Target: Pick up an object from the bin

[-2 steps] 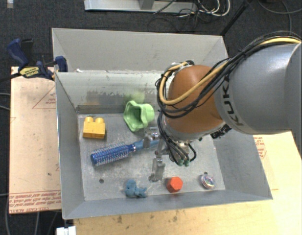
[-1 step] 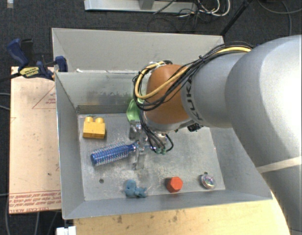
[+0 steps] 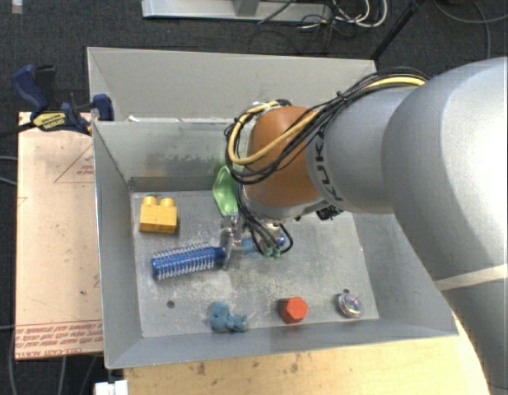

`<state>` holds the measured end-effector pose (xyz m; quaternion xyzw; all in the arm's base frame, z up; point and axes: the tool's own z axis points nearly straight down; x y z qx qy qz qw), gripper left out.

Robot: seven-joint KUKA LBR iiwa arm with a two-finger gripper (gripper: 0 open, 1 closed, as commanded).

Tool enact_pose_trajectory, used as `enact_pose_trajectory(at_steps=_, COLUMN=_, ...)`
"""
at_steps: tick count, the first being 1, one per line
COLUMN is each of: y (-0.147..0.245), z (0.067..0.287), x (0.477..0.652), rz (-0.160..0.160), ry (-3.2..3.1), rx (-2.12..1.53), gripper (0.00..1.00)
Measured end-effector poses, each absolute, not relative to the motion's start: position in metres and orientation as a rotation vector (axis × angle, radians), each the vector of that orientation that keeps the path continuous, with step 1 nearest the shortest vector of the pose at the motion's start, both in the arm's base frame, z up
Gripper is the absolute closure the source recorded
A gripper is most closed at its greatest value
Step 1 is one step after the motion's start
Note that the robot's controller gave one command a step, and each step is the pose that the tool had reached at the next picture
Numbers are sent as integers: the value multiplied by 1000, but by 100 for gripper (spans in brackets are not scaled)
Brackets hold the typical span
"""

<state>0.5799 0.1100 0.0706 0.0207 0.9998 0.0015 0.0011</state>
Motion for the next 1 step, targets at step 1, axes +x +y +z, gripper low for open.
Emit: enact_pose_trajectory(at_steps=1, y=114, z=241, x=579, rz=6, ry=3131, rx=105, gripper=100)
